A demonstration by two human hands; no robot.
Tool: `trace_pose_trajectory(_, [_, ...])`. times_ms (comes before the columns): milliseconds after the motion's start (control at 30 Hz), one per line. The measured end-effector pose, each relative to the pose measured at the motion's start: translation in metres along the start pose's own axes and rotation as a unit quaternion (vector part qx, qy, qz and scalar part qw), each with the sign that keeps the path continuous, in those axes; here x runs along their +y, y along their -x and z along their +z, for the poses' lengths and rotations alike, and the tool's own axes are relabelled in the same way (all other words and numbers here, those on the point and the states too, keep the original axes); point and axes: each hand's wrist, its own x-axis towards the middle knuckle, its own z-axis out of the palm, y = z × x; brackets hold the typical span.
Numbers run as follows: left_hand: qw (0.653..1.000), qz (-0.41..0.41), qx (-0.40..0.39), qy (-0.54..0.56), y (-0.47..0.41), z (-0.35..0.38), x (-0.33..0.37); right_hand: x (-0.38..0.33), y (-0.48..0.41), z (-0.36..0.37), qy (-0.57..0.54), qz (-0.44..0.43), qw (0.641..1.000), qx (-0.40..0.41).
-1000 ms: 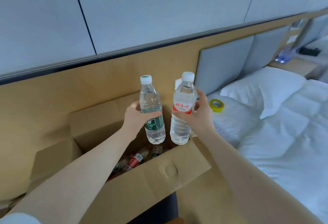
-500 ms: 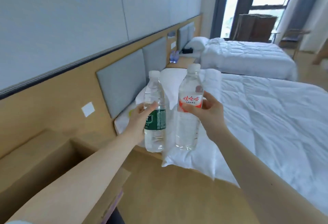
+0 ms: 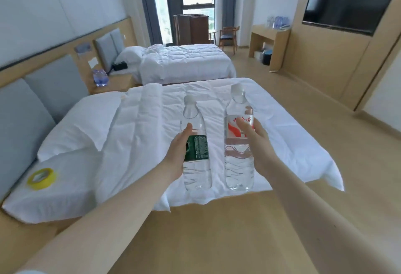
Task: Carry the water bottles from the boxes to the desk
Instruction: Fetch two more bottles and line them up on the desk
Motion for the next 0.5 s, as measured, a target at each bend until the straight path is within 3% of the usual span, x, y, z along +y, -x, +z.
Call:
trace_pose_trajectory(200, [0.994,-0.055,-0.095,-0.02,-0.016,0.113,-0.028,-0.003,0.012,-0.109,-0.051,0.049,0.99,0.12])
trace_pose_trajectory(500, [0.976,-0.076,-0.196,-0.057,-0.032,0.206,-0.055,0.003,0.027,-0.19,-0.048,0.047,0.965,0.252])
